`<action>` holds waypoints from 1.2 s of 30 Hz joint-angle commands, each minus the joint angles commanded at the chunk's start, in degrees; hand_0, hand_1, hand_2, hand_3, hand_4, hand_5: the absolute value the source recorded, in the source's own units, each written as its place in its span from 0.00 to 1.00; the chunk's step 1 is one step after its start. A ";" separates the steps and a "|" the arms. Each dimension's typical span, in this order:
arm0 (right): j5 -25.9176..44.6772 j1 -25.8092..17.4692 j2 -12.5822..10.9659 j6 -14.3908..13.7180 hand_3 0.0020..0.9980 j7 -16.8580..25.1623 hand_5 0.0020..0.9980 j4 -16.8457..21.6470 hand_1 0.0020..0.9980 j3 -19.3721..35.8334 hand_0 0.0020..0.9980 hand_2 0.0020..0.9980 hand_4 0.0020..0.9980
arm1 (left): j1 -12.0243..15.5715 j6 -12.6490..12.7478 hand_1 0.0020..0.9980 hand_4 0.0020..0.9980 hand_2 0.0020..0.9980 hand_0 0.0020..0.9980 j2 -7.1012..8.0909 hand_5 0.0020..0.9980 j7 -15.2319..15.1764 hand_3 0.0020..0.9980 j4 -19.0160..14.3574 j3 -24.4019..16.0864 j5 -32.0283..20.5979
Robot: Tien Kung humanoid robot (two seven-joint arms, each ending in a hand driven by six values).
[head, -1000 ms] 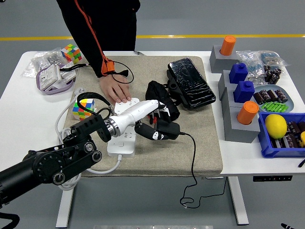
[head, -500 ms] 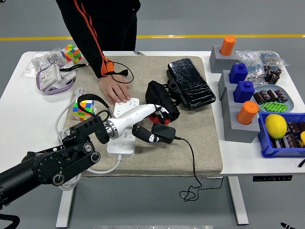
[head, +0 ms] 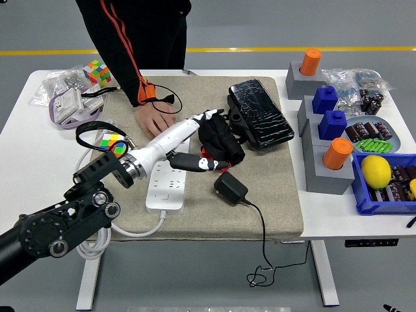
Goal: Pull the plug out and thorw away
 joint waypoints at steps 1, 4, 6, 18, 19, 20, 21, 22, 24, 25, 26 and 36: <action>-0.08 -0.06 0.02 0.00 0.57 0.01 0.46 0.00 0.63 0.16 0.63 0.62 0.99 | 1.32 -0.31 1.00 1.00 1.00 1.00 1.19 0.50 -0.57 1.00 -1.94 -1.53 -0.17; -0.16 -0.13 0.05 0.01 0.57 0.04 0.46 0.08 0.63 0.37 0.63 0.62 0.99 | 4.56 -0.94 0.68 0.97 0.64 0.49 4.53 0.18 -1.20 0.89 -6.81 -4.86 -2.12; -0.16 -0.16 0.04 0.00 0.57 0.07 0.46 0.13 0.63 0.43 0.63 0.62 0.99 | 6.20 -1.49 0.68 0.97 0.64 0.49 6.08 0.18 -0.71 0.89 -9.18 -6.23 -2.29; -0.31 -0.07 -0.03 0.01 0.57 0.06 0.46 0.15 0.63 0.66 0.63 0.62 0.99 | 16.07 -16.58 0.11 0.68 0.15 0.12 11.67 0.00 17.21 0.63 -16.99 -11.62 -1.24; -0.27 -0.05 -0.04 0.00 0.57 0.07 0.46 0.17 0.63 0.61 0.63 0.62 0.99 | 16.32 -17.47 0.11 0.68 0.15 0.12 11.77 0.00 18.39 0.63 -16.61 -11.46 -1.29; -0.27 -0.04 -0.04 -0.01 0.57 0.07 0.46 0.18 0.63 0.61 0.63 0.62 0.99 | 16.37 -17.79 0.11 0.68 0.15 0.12 11.81 0.00 18.81 0.63 -16.43 -11.36 -1.40; -0.26 -0.02 -0.03 0.00 0.57 0.06 0.46 0.16 0.63 0.56 0.63 0.62 0.99 | 16.42 -18.25 0.08 0.58 0.14 0.09 11.85 0.00 19.54 0.60 -16.18 -11.18 -1.37; -0.24 0.02 -0.05 0.00 0.57 0.05 0.46 0.17 0.63 0.44 0.63 0.62 0.99 | 16.44 -18.74 0.08 0.58 0.14 0.09 11.91 0.00 20.40 0.60 -15.95 -10.94 -1.24; -0.19 0.06 -0.06 -0.03 0.57 0.06 0.46 0.20 0.63 0.35 0.63 0.62 0.99 | 16.43 -19.13 0.08 0.58 0.14 0.09 12.02 0.00 21.20 0.60 -15.86 -10.71 -1.34; -0.18 0.08 -0.07 -0.03 0.57 0.05 0.46 0.20 0.63 0.31 0.63 0.62 0.99 | 16.42 -19.25 0.08 0.58 0.14 0.09 12.07 0.00 21.50 0.60 -15.87 -10.64 -1.34; -0.16 0.09 -0.08 -0.03 0.57 0.05 0.46 0.21 0.63 0.23 0.63 0.62 0.99 | 16.40 -19.48 0.08 0.58 0.14 0.09 12.12 0.00 22.11 0.60 -15.85 -10.59 -1.37; -0.21 -0.09 -0.12 0.00 0.57 -0.03 0.46 0.10 0.63 0.12 0.63 0.62 0.99 | 16.27 -20.53 0.07 0.55 0.13 0.08 12.21 0.00 25.16 0.60 -15.59 -10.12 -1.41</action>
